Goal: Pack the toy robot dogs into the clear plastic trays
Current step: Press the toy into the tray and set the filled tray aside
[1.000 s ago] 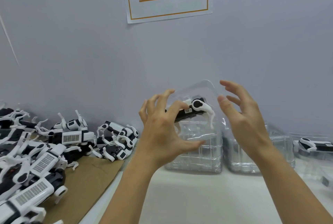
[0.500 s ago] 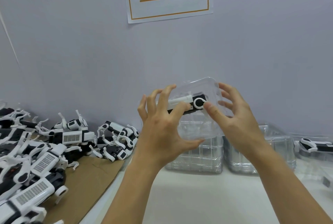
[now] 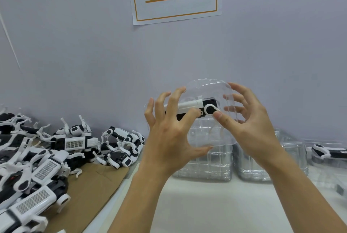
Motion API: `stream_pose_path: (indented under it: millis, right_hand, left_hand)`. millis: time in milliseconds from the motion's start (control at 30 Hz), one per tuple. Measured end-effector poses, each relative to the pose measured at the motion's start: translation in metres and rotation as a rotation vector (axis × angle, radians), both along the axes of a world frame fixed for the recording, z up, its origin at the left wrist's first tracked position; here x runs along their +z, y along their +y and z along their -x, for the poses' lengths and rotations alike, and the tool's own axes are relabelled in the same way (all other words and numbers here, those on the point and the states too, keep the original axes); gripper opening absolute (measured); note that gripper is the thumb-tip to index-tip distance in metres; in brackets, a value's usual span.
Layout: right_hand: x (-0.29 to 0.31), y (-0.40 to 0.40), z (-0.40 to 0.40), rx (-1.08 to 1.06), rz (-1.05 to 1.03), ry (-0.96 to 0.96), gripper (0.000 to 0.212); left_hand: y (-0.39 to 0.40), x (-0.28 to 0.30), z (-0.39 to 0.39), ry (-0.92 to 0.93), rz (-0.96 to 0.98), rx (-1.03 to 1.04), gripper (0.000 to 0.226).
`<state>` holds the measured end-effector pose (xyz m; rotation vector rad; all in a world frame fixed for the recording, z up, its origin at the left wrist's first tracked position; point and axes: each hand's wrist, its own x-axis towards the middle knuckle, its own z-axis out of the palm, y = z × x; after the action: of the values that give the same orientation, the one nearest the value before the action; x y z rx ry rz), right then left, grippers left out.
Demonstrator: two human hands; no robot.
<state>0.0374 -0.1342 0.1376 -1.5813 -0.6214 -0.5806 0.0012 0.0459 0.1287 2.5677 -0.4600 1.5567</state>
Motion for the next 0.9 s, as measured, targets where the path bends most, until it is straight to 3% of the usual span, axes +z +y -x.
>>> stream_pose_path:
  millis: [233, 467, 733, 900]
  right_hand:
    - [0.0, 0.002, 0.0, -0.007, 0.004, -0.002, 0.06]
    - [0.01, 0.006, 0.005, -0.054, 0.086, 0.002, 0.052]
    - [0.021, 0.001, 0.009, 0.166, -0.304, 0.109, 0.029]
    - [0.018, 0.009, 0.014, 0.33, -0.48, 0.212, 0.04]
  left_hand:
    - [0.0, -0.001, -0.001, 0.013, 0.052, -0.042, 0.067]
    - [0.001, -0.006, 0.0, 0.177, 0.416, -0.241, 0.064]
    - [0.01, -0.012, -0.005, 0.321, 0.719, -0.391, 0.061]
    - [0.017, -0.012, -0.007, 0.387, 1.039, -0.616, 0.06]
